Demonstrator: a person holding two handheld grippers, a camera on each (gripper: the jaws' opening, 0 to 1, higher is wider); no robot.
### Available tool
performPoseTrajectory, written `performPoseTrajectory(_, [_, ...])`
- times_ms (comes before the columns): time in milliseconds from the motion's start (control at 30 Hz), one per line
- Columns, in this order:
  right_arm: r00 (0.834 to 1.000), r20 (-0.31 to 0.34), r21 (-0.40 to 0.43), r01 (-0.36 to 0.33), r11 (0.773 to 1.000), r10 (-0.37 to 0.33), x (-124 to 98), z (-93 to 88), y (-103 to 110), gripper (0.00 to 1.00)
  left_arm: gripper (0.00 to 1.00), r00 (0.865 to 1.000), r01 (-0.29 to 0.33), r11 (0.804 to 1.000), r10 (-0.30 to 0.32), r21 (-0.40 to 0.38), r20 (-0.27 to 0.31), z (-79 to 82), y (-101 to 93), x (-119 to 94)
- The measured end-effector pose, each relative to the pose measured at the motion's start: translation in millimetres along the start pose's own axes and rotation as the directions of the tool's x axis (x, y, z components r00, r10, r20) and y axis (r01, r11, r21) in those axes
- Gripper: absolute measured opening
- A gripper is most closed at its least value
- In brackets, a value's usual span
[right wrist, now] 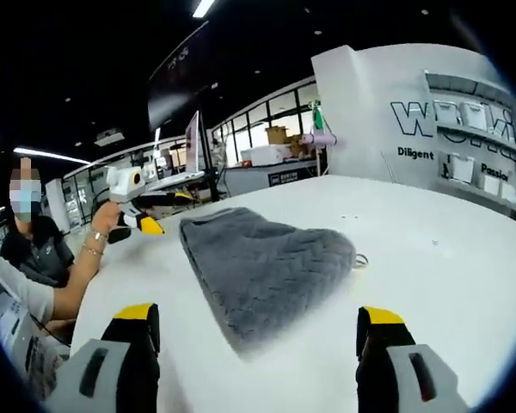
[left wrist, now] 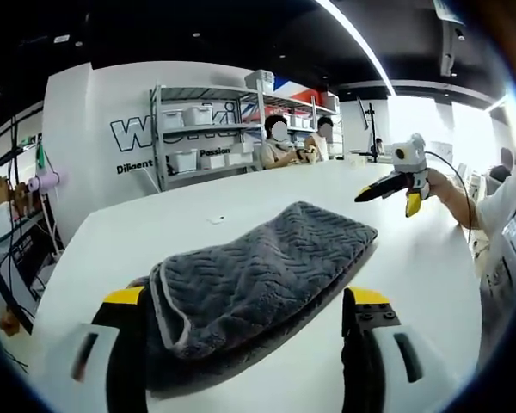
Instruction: Fold the towel on the table until its edges align and the towel forms a compact rectangular stack.
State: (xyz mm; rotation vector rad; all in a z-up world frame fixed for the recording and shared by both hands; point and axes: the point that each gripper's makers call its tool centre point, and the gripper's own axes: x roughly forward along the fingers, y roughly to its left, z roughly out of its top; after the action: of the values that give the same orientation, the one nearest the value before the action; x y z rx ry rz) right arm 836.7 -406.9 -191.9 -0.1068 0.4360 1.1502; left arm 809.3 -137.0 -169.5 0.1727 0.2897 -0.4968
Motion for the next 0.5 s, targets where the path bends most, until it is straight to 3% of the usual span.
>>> performPoseTrajectory(233, [1.000,-0.016,0.077,0.012,0.997,-0.010,19,6.7,-15,0.91,0.98,1.000,-0.001,1.000,0.001,0.001,-0.002,-1.0,0.3,0])
performPoseTrajectory(500, [0.998,-0.056,0.104,0.024,0.994,-0.019,37,0.5,-23,0.86,0.98,1.000,0.003,1.000,-0.003,0.012,-0.002,-0.6,-0.6,-1])
